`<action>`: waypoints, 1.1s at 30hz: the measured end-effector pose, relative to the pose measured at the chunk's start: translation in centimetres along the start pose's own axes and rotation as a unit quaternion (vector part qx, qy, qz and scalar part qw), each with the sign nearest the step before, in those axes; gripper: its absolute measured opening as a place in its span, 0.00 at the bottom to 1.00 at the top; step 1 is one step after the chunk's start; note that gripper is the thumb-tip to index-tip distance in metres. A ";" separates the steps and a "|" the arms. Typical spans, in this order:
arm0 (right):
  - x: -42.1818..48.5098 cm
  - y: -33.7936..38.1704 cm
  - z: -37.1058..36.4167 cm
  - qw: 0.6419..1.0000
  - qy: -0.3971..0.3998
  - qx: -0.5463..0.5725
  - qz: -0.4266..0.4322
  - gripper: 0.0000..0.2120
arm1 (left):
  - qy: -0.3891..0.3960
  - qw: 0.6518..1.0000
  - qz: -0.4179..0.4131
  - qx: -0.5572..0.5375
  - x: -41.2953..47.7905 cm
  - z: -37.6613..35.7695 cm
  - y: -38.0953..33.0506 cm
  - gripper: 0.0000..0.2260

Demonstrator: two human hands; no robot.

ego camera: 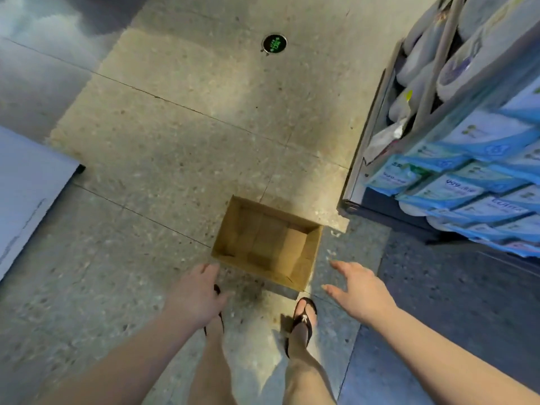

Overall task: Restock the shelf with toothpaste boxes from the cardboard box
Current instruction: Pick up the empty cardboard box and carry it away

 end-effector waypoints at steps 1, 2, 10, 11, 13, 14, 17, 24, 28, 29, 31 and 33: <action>1.1 -0.1 -0.7 1.000 -0.001 0.006 -0.013 0.26 | 0.007 1.000 -0.004 -0.002 1.9 -0.1 0.4 0.29; 2.1 -0.1 -1.6 1.000 0.000 0.010 -0.026 0.26 | 0.015 1.000 -0.007 -0.003 3.8 -0.3 0.8 0.30; 12.3 -1.6 -9.8 0.981 -0.004 0.119 -0.151 0.28 | 0.032 0.996 -0.055 0.064 18.3 -2.3 3.8 0.32; 13.8 -1.9 -11.0 0.978 -0.004 0.130 -0.163 0.28 | 0.035 0.996 -0.052 0.068 20.1 -2.8 4.3 0.33; 16.8 -2.7 -13.6 0.972 -0.005 0.151 -0.182 0.29 | 0.048 0.996 -0.038 0.061 23.3 -4.6 5.4 0.35; 18.2 -3.2 -14.8 0.969 -0.008 0.161 -0.185 0.29 | 0.049 0.997 -0.031 0.048 25.0 -5.5 5.9 0.36; 22.1 -5.1 -18.4 0.966 -0.010 0.164 -0.199 0.30 | 0.039 0.998 -0.021 0.042 29.5 -8.5 7.3 0.39; 28.6 -9.3 -25.6 0.952 -0.005 0.186 -0.242 0.34 | -0.012 1.000 -0.004 0.019 38.7 -14.2 10.2 0.42; 31.5 -10.6 -28.6 0.945 -0.003 0.203 -0.256 0.35 | -0.054 0.998 0.028 -0.002 42.0 -15.9 11.9 0.47; 32.0 -10.8 -29.3 0.943 -0.004 0.210 -0.260 0.34 | -0.064 0.997 0.035 -0.004 42.6 -16.2 12.2 0.47; 33.0 -11.2 -30.4 0.936 -0.011 0.229 -0.269 0.33 | -0.078 0.995 0.053 -0.027 43.5 -16.7 12.9 0.48; 33.8 -11.5 -31.4 0.927 -0.020 0.253 -0.276 0.32 | -0.080 0.991 0.073 -0.080 44.2 -17.3 13.9 0.47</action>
Point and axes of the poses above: each hand's wrist, its own x-axis towards the middle knuckle, its own z-axis out of the back of the hand, y = z × x, the point moved 9 cm from there along x, towards the middle knuckle, and after that the axes turned 8 degrees about -x, right-handed, at the moved point
